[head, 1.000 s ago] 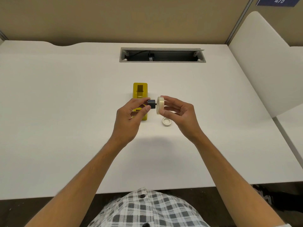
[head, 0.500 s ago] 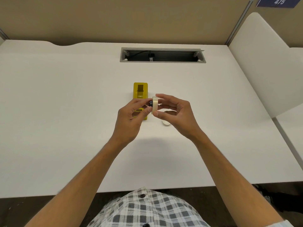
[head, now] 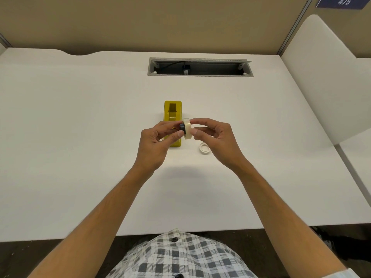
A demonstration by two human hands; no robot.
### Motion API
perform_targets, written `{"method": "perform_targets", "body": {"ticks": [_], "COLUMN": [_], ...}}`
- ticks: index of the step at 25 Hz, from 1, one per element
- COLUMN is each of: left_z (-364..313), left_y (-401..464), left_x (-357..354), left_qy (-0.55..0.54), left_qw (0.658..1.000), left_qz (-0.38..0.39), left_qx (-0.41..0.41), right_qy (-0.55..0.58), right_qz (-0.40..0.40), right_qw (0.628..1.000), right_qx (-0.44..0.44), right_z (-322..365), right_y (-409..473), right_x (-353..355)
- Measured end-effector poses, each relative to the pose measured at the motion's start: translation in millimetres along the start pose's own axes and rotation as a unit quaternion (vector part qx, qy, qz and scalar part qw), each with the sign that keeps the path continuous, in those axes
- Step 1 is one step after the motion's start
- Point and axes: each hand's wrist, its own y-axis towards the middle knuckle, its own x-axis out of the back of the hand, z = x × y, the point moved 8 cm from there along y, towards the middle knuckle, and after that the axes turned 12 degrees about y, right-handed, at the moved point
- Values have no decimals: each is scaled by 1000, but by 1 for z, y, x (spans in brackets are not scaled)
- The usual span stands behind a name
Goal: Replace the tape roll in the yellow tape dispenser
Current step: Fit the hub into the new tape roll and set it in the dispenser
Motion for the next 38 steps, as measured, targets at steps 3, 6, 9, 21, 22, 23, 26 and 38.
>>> {"method": "perform_targets", "body": {"ticks": [3, 6, 9, 21, 22, 23, 26, 38], "left_z": [6, 8, 10, 40, 42, 43, 47, 59], "left_y": [3, 6, 11, 47, 50, 54, 67, 127], "left_x": [2, 4, 5, 17, 18, 19, 20, 22], "left_qy": [-26, -28, -19, -10, -5, 0, 15, 243], "left_qw": [1000, 1000, 1000, 999, 999, 999, 999, 968], "left_qz": [2, 2, 1, 8, 9, 10, 16, 20], "left_qx": [8, 8, 8, 42, 42, 42, 45, -50], "right_qy": [6, 28, 25, -29, -39, -50, -87, -177], "right_qz": [9, 17, 23, 30, 31, 31, 32, 43], "right_qw": [1000, 999, 999, 999, 999, 998, 996, 983], "right_qx": [-7, -17, -14, -25, -23, -22, -19, -17], "right_z": [-1, -4, -5, -33, -34, -35, -38, -69], "right_y": [3, 7, 12, 57, 62, 66, 81, 134], "right_x": [-2, -2, -3, -8, -8, -8, -9, -6]}}
